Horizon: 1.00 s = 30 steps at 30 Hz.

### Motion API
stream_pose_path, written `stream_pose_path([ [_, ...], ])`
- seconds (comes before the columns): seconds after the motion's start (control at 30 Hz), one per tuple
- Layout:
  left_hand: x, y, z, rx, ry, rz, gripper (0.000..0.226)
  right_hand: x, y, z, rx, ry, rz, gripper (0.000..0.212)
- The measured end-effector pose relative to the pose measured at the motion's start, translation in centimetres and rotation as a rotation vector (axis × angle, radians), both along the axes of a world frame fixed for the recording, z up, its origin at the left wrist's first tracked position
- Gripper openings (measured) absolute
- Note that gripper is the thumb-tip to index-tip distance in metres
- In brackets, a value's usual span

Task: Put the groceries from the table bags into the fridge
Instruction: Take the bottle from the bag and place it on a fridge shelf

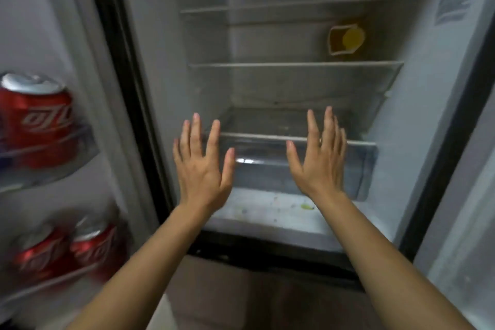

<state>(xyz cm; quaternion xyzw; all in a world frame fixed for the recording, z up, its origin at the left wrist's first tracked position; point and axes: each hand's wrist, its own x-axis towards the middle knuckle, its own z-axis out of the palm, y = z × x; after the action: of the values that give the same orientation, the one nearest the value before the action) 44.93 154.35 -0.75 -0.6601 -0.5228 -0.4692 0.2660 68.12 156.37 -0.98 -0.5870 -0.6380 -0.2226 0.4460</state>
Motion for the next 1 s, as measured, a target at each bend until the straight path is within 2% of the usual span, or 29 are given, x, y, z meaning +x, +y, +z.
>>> stream_pose_path([
  [0.13, -4.3, -7.0, -7.8, -0.262, 0.083, 0.116, 0.061, -5.4, -2.9, -8.6, -0.180, -0.044, 0.144, 0.083],
  [0.23, -8.3, -11.9, -9.6, -0.335, 0.188, 0.190, 0.060, -10.3, -5.0, -11.6, -0.227, -0.067, 0.241, 0.084],
  [0.43, -17.2, -21.0, -6.1, -0.269, 0.211, 0.286, 0.058, -21.8, -9.9, -9.1, -0.128, 0.010, 0.461, 0.086],
  [0.63, -31.6, -35.0, -6.3, -0.329, 0.050, 0.603, 0.062, -37.2, -19.6, -7.3, 0.069, 0.064, 0.691, 0.078],
  [0.77, -43.1, -48.5, -9.1, -0.444, 0.046, 0.810, 0.065, -49.9, -29.5, -8.9, -0.017, -0.037, 0.830, 0.078],
  [0.87, -50.3, -58.4, -11.1, -0.564, 0.068, 0.952, 0.067, -58.7, -37.0, -11.4, -0.122, -0.186, 0.957, 0.079],
  [1.0, -57.1, -68.5, -12.4, -0.641, -0.039, 1.087, 0.067, -67.4, -44.7, -14.1, -0.224, -0.320, 1.032, 0.078],
])
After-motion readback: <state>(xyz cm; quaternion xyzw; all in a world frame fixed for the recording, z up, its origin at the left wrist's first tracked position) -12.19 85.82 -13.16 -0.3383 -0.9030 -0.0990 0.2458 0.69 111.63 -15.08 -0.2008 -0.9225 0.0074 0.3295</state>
